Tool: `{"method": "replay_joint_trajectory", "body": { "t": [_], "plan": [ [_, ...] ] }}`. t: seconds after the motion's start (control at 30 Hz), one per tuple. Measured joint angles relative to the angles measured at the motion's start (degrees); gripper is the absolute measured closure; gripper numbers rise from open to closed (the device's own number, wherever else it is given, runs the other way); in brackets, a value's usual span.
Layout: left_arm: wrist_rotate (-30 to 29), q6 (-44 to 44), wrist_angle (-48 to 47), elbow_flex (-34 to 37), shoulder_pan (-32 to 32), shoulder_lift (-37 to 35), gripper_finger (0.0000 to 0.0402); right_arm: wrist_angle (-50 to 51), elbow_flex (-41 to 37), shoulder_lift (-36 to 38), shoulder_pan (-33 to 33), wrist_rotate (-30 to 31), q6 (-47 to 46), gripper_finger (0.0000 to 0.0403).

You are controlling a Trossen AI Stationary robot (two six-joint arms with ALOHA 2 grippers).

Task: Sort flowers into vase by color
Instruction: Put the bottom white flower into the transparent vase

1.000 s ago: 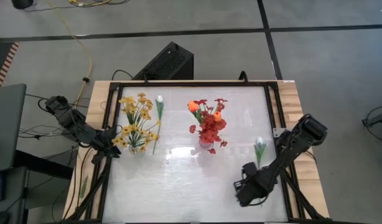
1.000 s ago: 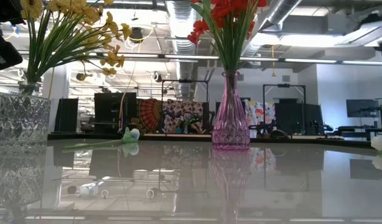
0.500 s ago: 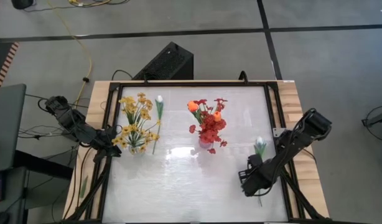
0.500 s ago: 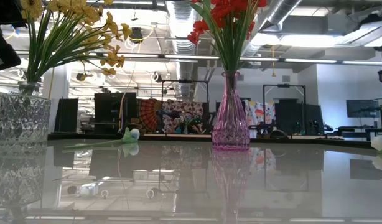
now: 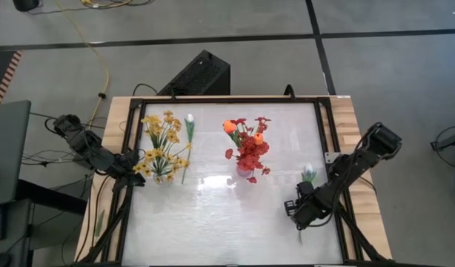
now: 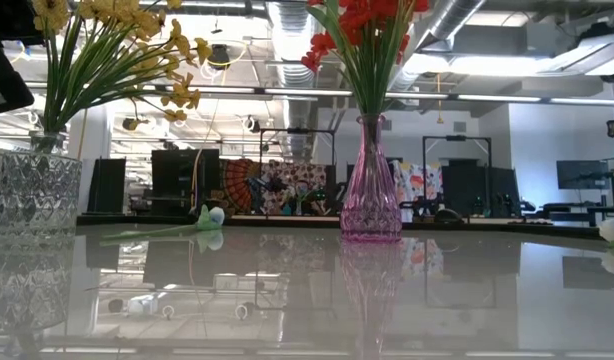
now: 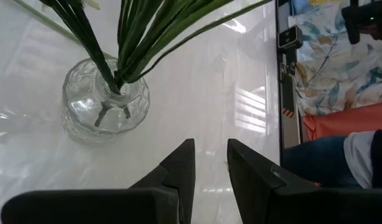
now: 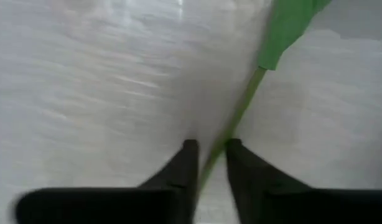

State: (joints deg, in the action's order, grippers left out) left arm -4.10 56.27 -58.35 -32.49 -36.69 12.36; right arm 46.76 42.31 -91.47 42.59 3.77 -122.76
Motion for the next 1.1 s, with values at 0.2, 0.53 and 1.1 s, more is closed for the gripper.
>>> {"method": "replay_joint_trajectory", "body": {
  "t": [0.2, 0.53, 1.1],
  "plan": [
    [3.57, -1.42, -0.01, 0.00, 0.02, 0.00, 0.0321, 2.82, 1.42, 4.61, -0.11, 2.11, 1.28, 0.0384],
    [24.57, 3.46, 1.22, -0.02, 0.04, 0.00, 0.0321, 0.22, 14.75, 15.16, -0.42, 17.82, 13.83, 0.0388],
    [31.01, -1.26, 9.26, 0.04, 0.00, 0.00, 0.0321, 9.49, 48.04, 13.40, -12.31, 54.65, 53.81, 0.0388]
  ]
}}
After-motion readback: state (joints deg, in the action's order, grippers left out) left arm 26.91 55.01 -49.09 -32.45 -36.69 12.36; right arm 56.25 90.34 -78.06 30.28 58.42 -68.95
